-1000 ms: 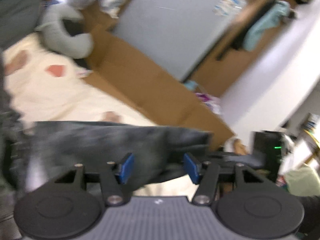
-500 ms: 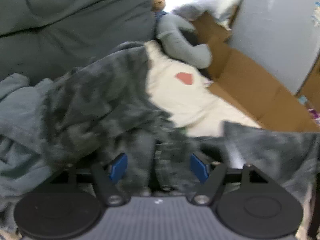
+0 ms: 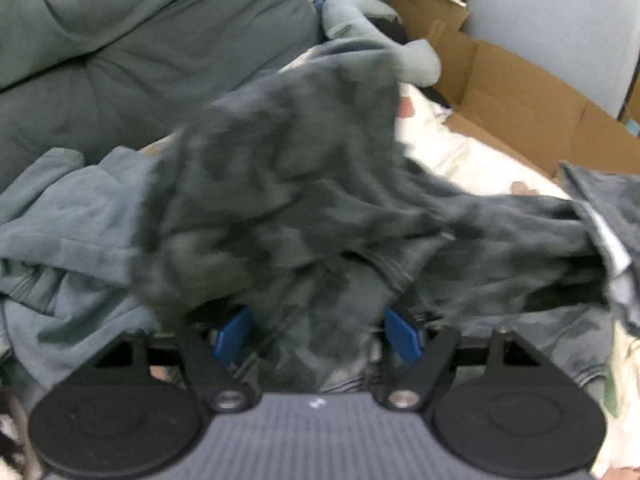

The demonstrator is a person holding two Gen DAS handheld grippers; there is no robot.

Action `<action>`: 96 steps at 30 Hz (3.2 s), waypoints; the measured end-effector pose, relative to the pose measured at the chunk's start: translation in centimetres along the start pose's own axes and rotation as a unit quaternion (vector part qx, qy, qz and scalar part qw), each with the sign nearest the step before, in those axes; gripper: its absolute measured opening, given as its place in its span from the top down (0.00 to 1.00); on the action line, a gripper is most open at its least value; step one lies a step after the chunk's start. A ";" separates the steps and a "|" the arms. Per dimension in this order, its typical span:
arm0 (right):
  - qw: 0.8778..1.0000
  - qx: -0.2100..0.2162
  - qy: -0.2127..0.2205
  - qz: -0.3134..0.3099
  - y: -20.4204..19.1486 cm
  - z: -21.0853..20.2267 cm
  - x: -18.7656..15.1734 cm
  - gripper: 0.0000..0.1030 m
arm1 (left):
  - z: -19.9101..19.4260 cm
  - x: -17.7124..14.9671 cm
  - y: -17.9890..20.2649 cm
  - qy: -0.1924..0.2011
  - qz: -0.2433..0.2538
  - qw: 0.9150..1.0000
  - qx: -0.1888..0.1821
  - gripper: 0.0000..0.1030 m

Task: Fold clothes

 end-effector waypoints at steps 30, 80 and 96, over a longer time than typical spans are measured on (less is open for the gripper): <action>0.974 0.072 -0.201 0.080 -2.0 -2.5 -10.7 0.38 | 1.1 -5.8 -5.5 -0.084 -0.163 0.983 -0.016 0.28; 0.859 0.473 -0.185 -0.065 -35.3 9.6 -5.2 0.19 | -0.4 3.8 -17.5 -0.046 -0.212 0.974 0.067 0.90; 0.834 0.508 -0.202 -0.076 -43.9 11.2 -7.3 0.67 | 0.3 0.6 -19.0 -0.050 -0.254 0.964 0.059 0.60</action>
Point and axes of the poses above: each gripper's, at about its wrist camera, not at the fingertips, and z roughly the way its jaws point, y to its right, x to its top, the point moved 10 cm from there along z, roughly the way its jaws point, and after that the axes turned 14 degrees about -z, right-handed, at the moved point
